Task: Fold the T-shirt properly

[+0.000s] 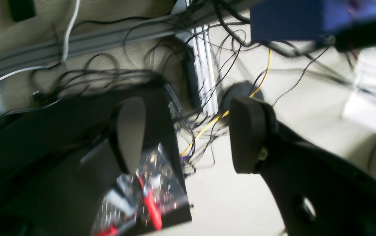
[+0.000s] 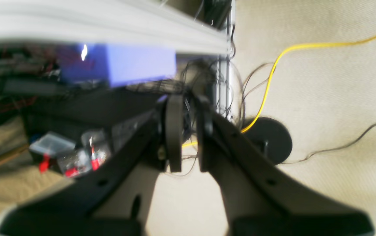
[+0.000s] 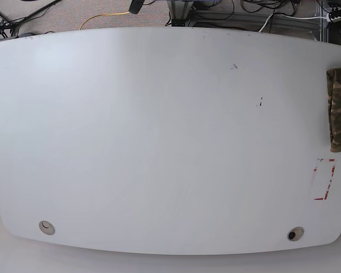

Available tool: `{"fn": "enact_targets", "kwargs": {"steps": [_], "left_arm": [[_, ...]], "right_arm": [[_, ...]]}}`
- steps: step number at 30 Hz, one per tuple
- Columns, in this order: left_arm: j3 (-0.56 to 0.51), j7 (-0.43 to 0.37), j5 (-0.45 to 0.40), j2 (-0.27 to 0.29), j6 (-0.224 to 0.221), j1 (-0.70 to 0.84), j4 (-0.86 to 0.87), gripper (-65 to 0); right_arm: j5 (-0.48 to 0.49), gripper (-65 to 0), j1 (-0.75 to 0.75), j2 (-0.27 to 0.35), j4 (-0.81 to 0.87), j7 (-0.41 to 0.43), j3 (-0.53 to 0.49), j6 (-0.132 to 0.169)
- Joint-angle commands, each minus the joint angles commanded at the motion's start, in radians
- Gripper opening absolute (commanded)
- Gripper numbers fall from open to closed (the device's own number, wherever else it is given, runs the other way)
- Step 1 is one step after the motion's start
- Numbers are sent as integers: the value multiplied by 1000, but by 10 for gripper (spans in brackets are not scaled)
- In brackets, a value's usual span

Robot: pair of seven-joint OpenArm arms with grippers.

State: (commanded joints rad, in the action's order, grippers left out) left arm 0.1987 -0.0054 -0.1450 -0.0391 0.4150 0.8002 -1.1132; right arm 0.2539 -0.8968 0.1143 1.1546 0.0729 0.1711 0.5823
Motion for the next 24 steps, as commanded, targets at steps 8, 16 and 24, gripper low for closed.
{"fn": "enact_targets", "kwargs": {"steps": [8, 16, 24], "left_arm": [[-6, -2, 0, -31, -84, -293, 489, -283], [0, -3, -2, -35, -91, -483, 730, -282], [-8, -2, -8, -57, -199, -554, 830, -282]], "right_arm": [[-121, -585, 207, 0, -259, 2, 6, -17], [-123, -585, 334, 17, -399, -3, 0, -104], [-123, -585, 450, 21, -548, -5, 0, -106]]}}
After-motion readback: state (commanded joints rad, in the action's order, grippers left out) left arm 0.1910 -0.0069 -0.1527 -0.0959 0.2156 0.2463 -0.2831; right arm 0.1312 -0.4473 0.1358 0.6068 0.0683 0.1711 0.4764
